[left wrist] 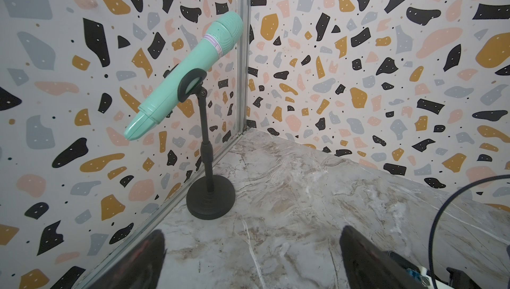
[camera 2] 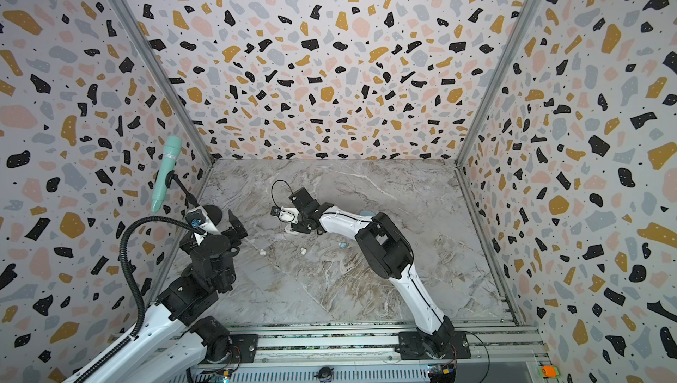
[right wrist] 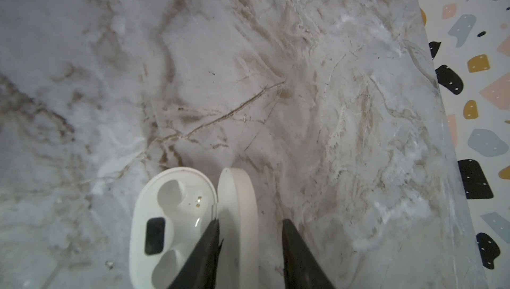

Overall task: Insert wireless bluetooth earbuds into charging case
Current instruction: Place the charging case at the center of the table, then pick up the wireless bluetooth earbud from the center of the table.

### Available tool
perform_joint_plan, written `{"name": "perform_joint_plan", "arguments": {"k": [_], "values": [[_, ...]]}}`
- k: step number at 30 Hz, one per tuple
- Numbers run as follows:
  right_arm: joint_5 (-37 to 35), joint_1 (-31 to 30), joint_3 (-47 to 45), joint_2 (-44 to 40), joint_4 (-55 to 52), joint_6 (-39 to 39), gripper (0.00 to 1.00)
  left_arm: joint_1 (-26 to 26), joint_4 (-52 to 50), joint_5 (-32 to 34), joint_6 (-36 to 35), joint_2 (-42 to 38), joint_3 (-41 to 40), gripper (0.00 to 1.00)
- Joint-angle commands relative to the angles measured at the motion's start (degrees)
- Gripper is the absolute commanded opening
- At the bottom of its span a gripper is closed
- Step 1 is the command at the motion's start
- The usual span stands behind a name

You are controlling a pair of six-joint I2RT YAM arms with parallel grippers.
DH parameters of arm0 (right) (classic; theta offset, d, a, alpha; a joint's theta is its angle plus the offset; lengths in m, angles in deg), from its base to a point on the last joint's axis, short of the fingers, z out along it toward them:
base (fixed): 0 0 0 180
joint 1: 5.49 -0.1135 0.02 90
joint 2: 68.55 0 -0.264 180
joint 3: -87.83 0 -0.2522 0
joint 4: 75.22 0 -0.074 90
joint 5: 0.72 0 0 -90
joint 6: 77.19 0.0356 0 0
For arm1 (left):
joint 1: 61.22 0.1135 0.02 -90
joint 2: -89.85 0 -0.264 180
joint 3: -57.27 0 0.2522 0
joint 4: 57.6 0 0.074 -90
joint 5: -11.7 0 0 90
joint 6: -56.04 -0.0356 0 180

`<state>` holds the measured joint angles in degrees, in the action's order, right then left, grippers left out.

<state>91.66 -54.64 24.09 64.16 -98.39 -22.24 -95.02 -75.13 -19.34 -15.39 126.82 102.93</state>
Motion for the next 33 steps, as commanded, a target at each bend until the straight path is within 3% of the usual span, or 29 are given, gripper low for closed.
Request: {"name": "perform_joint_plan", "arguments": {"k": [1,15,18,22,23,28,33], "values": [[0.53,-0.25,1.74,-4.66,-0.9,0.33,0.42,0.32,2.14,0.46,-1.14,-0.56,0.14,1.0],[1.43,-0.59,0.69,-10.37,0.83,2.51,0.48,0.32,2.36,0.39,-0.91,-0.32,0.09,1.0],[3.31,-0.44,-2.6,-15.14,5.46,6.39,0.59,0.32,1.68,0.31,-0.07,-0.17,0.47,1.0],[6.82,0.25,-6.92,-21.89,11.18,13.07,0.96,0.4,0.5,0.44,0.66,0.42,1.37,1.0],[7.95,0.45,-7.26,-23.06,11.72,15.12,1.0,0.49,0.24,0.27,0.78,0.53,1.64,1.0],[10.7,0.31,-12.56,-28.68,16.13,24.69,0.99,0.75,-1.03,-2.08,-0.19,0.56,2.79,1.0],[7.74,-1.85,-22.57,-35.74,21.07,33.53,0.99,0.75,-6.59,-5.71,1.38,1.12,6.36,1.0]]}}
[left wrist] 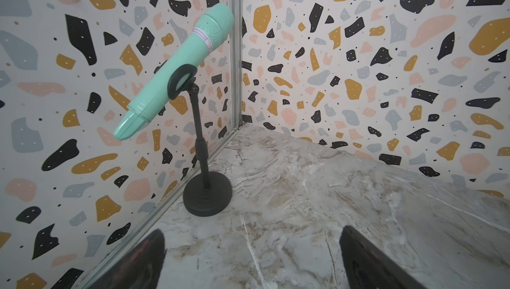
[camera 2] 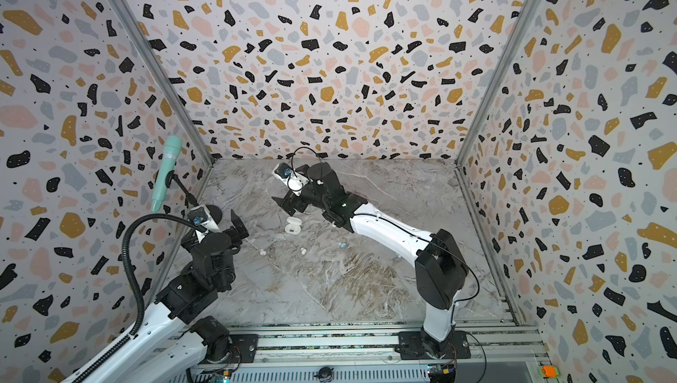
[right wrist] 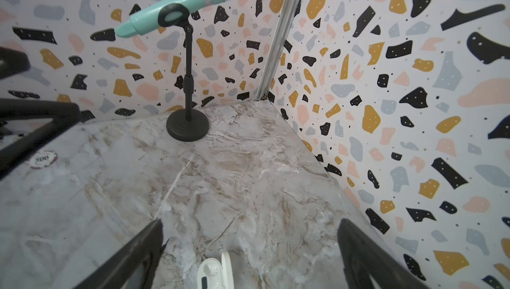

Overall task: Insert wireless bluetooth earbuds into charging case
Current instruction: Pick up the wireless bluetooth earbud from the center of the table.

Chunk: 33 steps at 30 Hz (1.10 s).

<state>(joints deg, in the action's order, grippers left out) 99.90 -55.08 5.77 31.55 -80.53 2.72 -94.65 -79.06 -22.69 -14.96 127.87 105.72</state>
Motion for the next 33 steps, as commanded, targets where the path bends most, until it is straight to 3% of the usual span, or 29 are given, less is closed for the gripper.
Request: {"name": "perform_joint_plan", "arguments": {"k": [1,5,10,15,21,27,33], "values": [[-2.07,-1.95,-6.36,-4.42,3.32,10.54,0.99,0.38,-5.12,-3.53,2.03,0.27,4.97,1.0],[-3.6,-3.51,-15.01,-8.87,3.61,19.81,0.99,0.47,-13.33,-5.52,6.13,0.76,7.36,1.0],[-5.02,-7.0,-24.26,-12.17,2.23,30.46,0.99,0.56,-12.25,-4.07,5.52,-0.41,3.18,1.0],[-7.95,-8.2,-27.22,-14.25,-1.76,43.19,1.0,1.2,-11.02,-3.67,4.98,2.24,2.53,1.0],[-8.05,-8.83,-25.24,-11.74,-8.1,54.47,0.89,1.61,-12.03,-5.97,5.11,5.28,2.92,1.0],[-9.39,-9.07,-18.03,-3.41,-17.84,57.14,0.74,1.79,-11.82,-5.68,4.99,4.98,2.81,1.0],[-8.57,-7.01,-15.98,1.04,-18.04,57.88,0.61,1.79,-11.37,-5.52,4.76,3.32,2.05,1.0]]}}
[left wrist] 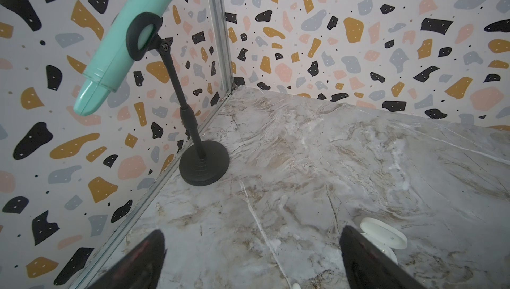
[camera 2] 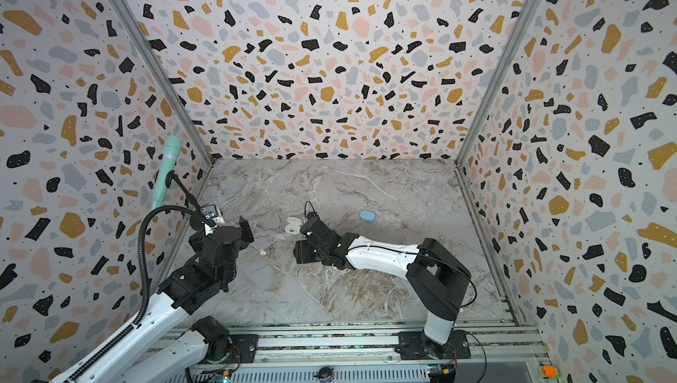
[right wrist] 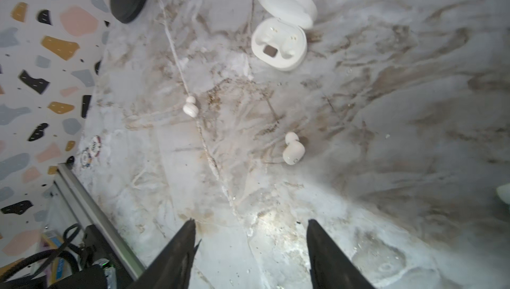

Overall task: Insert wireless bluetooth earbuds into charging case
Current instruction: Pick up the wireless bluetooth earbud from the center of the table.

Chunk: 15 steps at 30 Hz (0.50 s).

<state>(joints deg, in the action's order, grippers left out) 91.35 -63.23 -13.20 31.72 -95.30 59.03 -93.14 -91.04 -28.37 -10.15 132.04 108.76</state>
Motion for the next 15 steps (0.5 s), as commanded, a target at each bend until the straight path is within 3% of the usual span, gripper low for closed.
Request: {"name": "perform_joint_plan", "arguments": {"k": [1,4,10,15], "values": [[1.03,1.64,3.78,2.23,-3.64,1.68,0.59,0.28,0.68,0.27,-0.04,-0.88,-0.94,1.0],[3.79,2.7,5.84,6.35,-4.06,1.59,0.49,0.28,0.68,-0.01,-0.03,-0.82,-0.92,1.0],[4.03,3.19,9.13,10.43,-4.4,0.63,0.42,0.28,0.73,0.0,-0.13,-1.05,-0.91,1.0],[5.25,3.91,10.15,12.09,-3.76,0.63,0.41,0.28,0.96,-0.19,-0.34,-0.99,-0.94,1.0]]}}
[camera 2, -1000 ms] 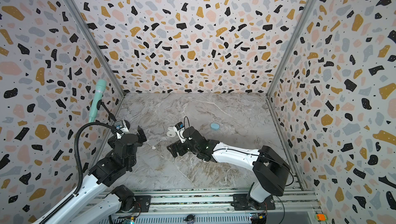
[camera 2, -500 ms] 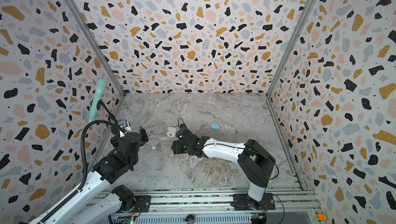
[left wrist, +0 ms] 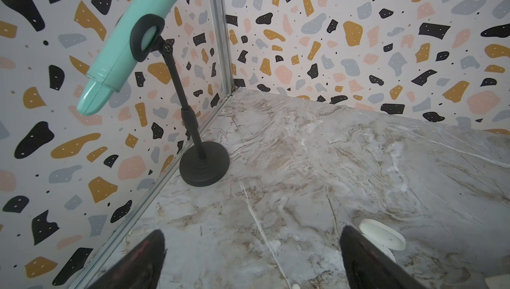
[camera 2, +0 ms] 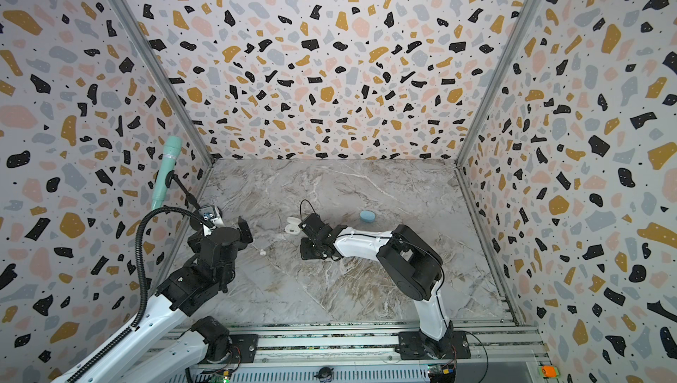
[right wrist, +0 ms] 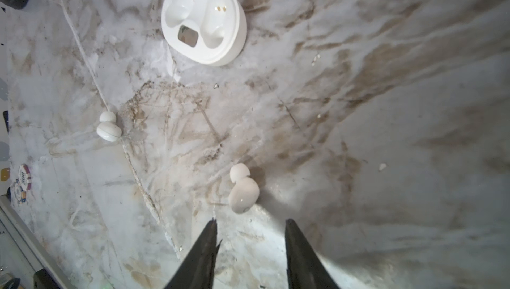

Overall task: Insert wireless bluetooth earbuds into charging case
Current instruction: Pick up the wireless bluetooth earbud from the center of the table.

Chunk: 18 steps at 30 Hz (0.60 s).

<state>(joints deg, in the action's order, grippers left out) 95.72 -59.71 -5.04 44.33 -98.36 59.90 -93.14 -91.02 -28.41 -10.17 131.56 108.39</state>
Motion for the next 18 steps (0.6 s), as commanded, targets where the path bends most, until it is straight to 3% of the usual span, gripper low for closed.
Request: {"name": "perform_joint_plan", "arguments": {"k": [1,18], "values": [[0.89,0.38,1.99,-0.37,-0.4,-0.25,0.41,0.28,1.03,-0.1,-0.32,-0.52,-0.56,1.0],[1.44,1.75,3.67,2.04,0.51,0.54,0.36,0.54,1.51,-0.58,-0.68,-0.04,-0.59,1.0]]}}
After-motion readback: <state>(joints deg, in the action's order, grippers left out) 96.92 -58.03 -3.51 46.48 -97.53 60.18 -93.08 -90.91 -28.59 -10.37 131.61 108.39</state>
